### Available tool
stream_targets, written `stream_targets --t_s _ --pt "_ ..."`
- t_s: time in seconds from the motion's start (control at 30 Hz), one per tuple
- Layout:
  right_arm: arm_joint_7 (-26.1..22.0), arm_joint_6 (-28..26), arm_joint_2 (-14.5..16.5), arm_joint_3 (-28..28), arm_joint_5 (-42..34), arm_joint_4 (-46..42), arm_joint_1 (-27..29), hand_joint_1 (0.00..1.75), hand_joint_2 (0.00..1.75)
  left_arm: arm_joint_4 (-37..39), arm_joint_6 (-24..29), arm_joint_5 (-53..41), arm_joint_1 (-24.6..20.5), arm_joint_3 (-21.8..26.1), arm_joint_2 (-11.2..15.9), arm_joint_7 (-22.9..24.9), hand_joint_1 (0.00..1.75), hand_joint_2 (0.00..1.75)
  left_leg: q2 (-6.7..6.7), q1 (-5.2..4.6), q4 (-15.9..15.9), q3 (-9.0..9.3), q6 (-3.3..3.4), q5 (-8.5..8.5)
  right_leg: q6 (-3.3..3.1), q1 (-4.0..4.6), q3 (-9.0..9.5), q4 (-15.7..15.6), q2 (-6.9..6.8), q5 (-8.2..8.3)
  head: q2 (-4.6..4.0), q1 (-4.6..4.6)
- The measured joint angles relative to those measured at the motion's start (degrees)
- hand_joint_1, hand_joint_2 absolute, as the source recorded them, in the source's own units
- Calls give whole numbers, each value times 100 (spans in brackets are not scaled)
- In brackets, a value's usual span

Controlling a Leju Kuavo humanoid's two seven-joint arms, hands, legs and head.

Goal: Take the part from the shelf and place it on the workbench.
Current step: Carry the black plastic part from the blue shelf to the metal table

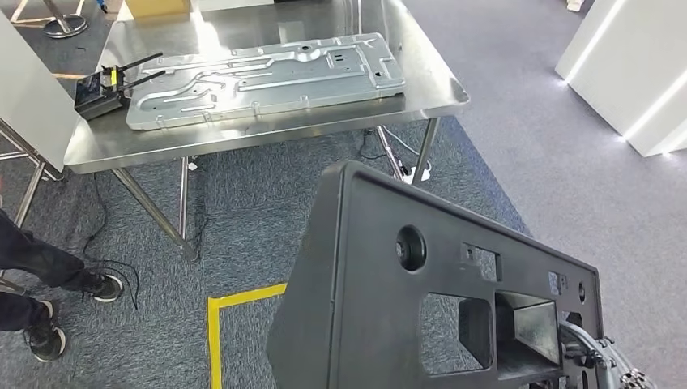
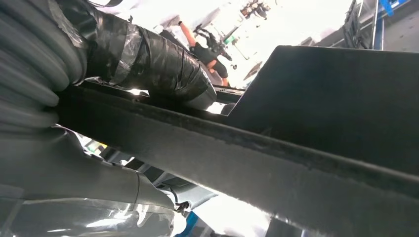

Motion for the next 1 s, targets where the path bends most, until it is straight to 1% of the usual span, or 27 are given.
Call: stream_targets --t_s 0.07,0.1,0.13,0.2,0.23,0.27,0.3,0.33,0.37,0.4,0.43,0.5,0.53,0.57,0.6,0.63,0.67,0.7,0.73,0.77,0.8,0.83,0.87,0.9,0.93,0.97,1.0 --pt "0 0 0 8 28 -16 -9 175 175 0 -17 -3 -3 -2 2 4 0 175 15 25 -65 47 59 17 60 -9 1 54 -23 -56 0 4" --pt "0 0 0 8 55 -30 -20 175 175 0 -21 -6 -4 -2 3 4 0 175 26 43 -101 73 92 25 86 -8 -64 212 -48 -152 0 9" --pt "0 0 1 7 78 -48 -33 175 175 0 -25 -11 -5 -3 3 4 0 175 40 52 -123 97 121 24 108 -19 -204 501 -77 -302 0 14" --pt "0 0 2 5 113 -84 -54 175 175 0 -27 -25 -3 -7 2 4 0 175 64 48 -128 120 154 -6 148 -36 -650 1291 -112 -627 0 18" --pt "0 0 3 3 119 -105 -58 175 175 0 -28 -33 1 -10 3 4 0 175 74 47 -126 137 155 -26 164 -47 -834 1575 -117 -684 0 18" --pt "0 0 4 -1 124 -127 -59 175 175 0 -29 -41 5 -13 3 4 0 175 80 46 -125 163 150 -49 174 -57 -922 1660 -124 -620 0 17" --pt "0 0 7 -4 128 -152 -60 175 175 0 -31 -49 8 -17 3 4 0 175 82 47 -124 203 139 -77 177 -67 -886 1506 -135 -435 0 18" --pt "0 0 11 -8 129 -176 -60 175 175 0 -33 -54 9 -21 1 4 0 175 82 48 -124 255 122 -111 172 -76 -747 1151 -154 -174 0 18" --pt "0 0 19 -11 131 -197 -63 175 175 0 -34 -57 14 -26 -1 4 0 175 83 44 -122 295 97 -148 159 -78 -572 754 -184 45 0 18" --pt "0 0 28 -16 134 -217 -68 175 175 0 -28 -58 13 -29 -3 3 0 175 81 34 -109 320 65 -184 136 -69 -424 407 -206 194 0 18" --pt "0 0 42 -21 143 -236 -71 175 175 0 -15 -59 11 -31 -4 4 0 175 81 23 -101 330 32 -210 109 -55 -339 191 -221 258 0 15" --pt "0 0 67 -37 171 -275 -75 175 175 0 15 -60 2 -32 -3 10 0 175 84 6 -102 328 -28 -237 45 -30 -318 98 -217 226 0 11" --pt "0 0 80 -45 183 -295 -73 175 175 0 25 -61 -1 -32 -3 15 0 175 87 9 -111 344 -55 -255 7 -40 -311 88 -213 221 0 9" --pt "0 0 91 -51 191 -314 -75 175 175 0 27 -61 -4 -33 -2 20 0 175 86 15 -72 345 -83 -300 -34 -49 -290 66 -216 215 0 9" --pt "0 0 103 -54 196 -331 -78 175 175 0 26 -61 -6 -33 -2 22 0 175 83 21 64 301 -110 -395 -77 -58 -266 43 -226 210 0 6" --pt "0 0 115 -55 197 -344 -80 175 175 0 25 -61 -8 -33 -1 24 0 175 79 30 317 192 -133 -540 -115 -63 -242 22 -241 205 0 4" --pt "0 0 124 -55 198 -352 -83 175 175 0 20 -61 -7 -33 -1 25 0 175 76 36 676 13 -149 -713 -144 -55 -228 18 -259 192 0 2" --pt "0 0 129 -55 198 -355 -84 175 175 0 9 -60 -3 -33 -1 25 0 175 76 39 1078 -205 -162 -877 -164 -46 -220 19 -275 179 0 -1" --pt "-1 0 133 -55 201 -355 -84 175 175 0 1 -60 4 -33 -1 26 0 175 76 42 1400 -397 -168 -963 -175 -36 -209 20 -290 165 0 -1" --pt "-1 1 133 -55 207 -355 -85 175 175 0 -1 -60 14 -33 -1 26 0 175 77 42 1554 -514 -168 -943 -180 -27 -193 22 -305 149 0 -1" --pt "-2 1 133 -55 214 -355 -85 175 175 0 2 -60 22 -33 -1 26 0 175 80 42 1484 -523 -158 -804 -179 -20 -168 25 -320 131 0 -1" --pt "-2 2 133 -54 222 -355 -85 175 175 0 11 -60 27 -33 0 26 0 175 94 40 1201 -425 -136 -576 -174 -14 -136 28 -340 109 0 -1" --pt "-2 2 133 -54 228 -355 -85 175 175 0 22 -61 27 -33 2 26 0 175 158 29 804 -267 -99 -335 -164 -8 -105 31 -361 85 0 0" --pt "-2 2 133 -54 232 -355 -84 175 175 0 26 -61 17 -33 5 30 0 175 236 6 429 -120 -62 -166 -143 9 -80 43 -386 58 0 0" --pt "-2 2 134 -54 236 -355 -82 175 175 0 29 -61 2 -33 8 34 0 175 302 -17 173 -21 -26 -71 -116 22 -66 50 -415 37 0 2" --pt "-2 2 134 -54 238 -355 -82 175 175 0 33 -61 -9 -33 11 40 0 175 343 -40 43 17 2 -47 -86 32 -61 55 -450 21 0 3" --pt "-2 2 135 -54 241 -355 -82 175 175 0 33 -61 -17 -33 13 46 0 175 319 -56 14 12 18 -60 -55 40 -53 53 -493 12 0 4"
